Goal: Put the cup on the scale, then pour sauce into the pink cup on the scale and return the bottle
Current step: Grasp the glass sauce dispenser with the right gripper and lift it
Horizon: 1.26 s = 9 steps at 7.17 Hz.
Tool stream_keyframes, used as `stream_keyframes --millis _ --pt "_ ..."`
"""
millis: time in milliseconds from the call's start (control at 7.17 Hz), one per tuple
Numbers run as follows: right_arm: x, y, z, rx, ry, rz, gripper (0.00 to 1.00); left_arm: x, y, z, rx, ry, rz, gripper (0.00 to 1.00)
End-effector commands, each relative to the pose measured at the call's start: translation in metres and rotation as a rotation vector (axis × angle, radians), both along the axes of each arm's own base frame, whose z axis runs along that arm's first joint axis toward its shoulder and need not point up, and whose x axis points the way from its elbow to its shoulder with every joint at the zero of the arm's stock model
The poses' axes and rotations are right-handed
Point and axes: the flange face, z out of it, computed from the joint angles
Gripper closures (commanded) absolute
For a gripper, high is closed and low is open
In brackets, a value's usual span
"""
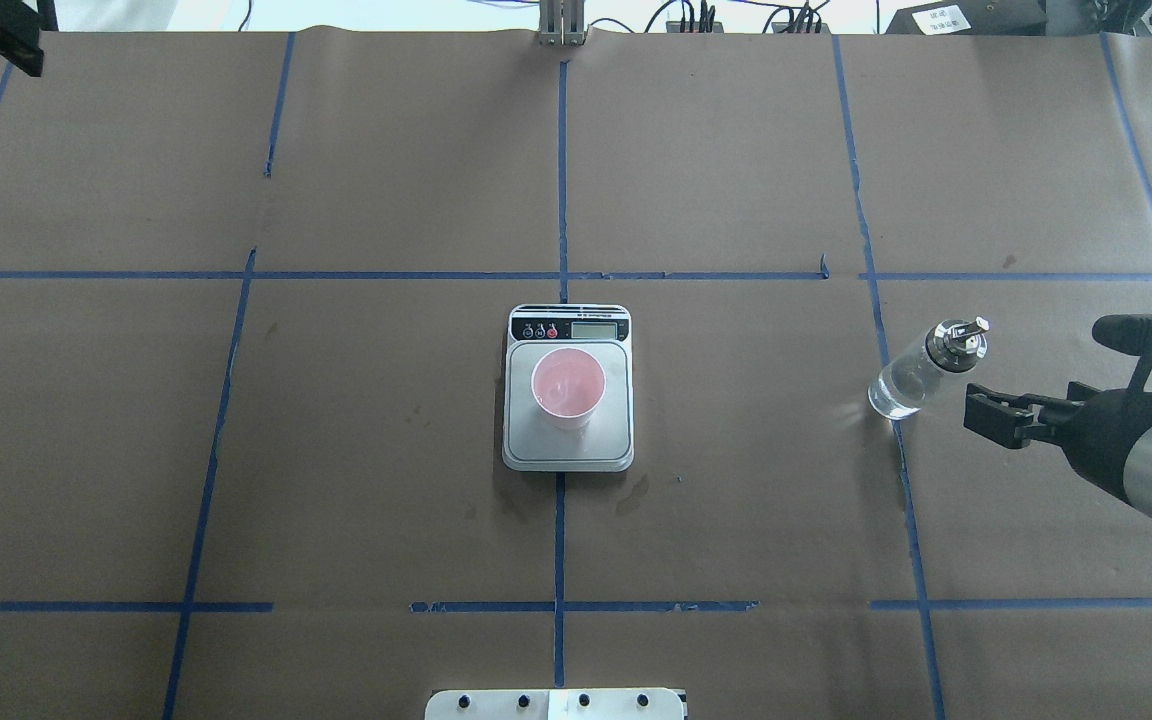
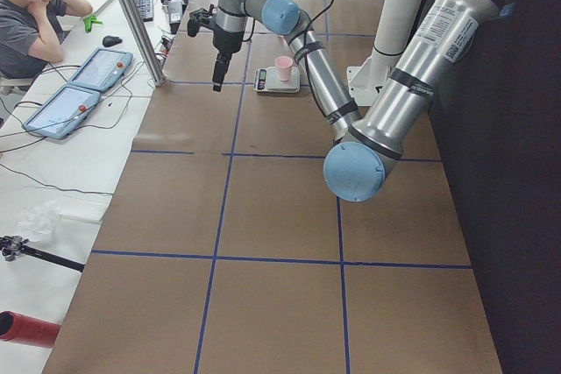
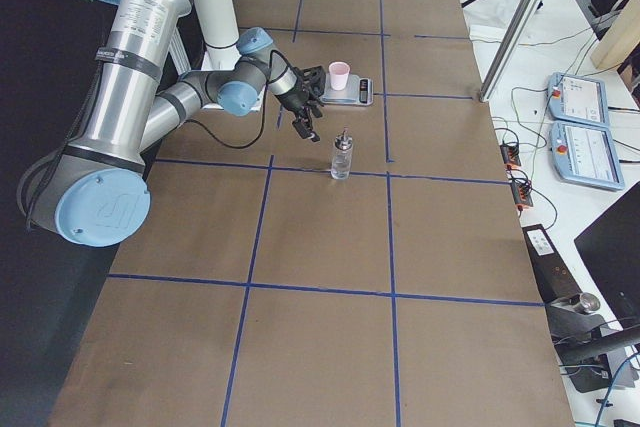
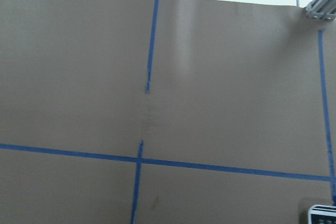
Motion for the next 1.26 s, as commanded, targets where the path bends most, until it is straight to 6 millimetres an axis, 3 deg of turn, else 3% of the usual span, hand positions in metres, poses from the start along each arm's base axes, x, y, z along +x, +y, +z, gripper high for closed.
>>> stream_keyframes --millis 0,279,558,698,1116 --pt "-0.042 0.003 0.041 0.111 0.023 0.059 0.00 -0.042 -0.009 0.049 0.043 -0.100 0.106 0.00" --pt "-0.068 -0.005 0.049 0.145 0.037 0.093 0.00 -0.040 -0.023 0.064 0.034 -0.108 0.109 0.00" --pt "-0.079 -0.010 0.051 0.174 0.047 0.125 0.00 -0.039 -0.025 0.066 0.034 -0.108 0.109 0.00" --pt "-0.096 -0.018 0.053 0.193 0.054 0.149 0.00 -0.040 -0.027 0.069 0.026 -0.110 0.108 0.00" --pt "-0.112 -0.024 0.067 0.209 0.085 0.171 0.00 -0.042 -0.031 0.072 0.019 -0.112 0.105 0.00"
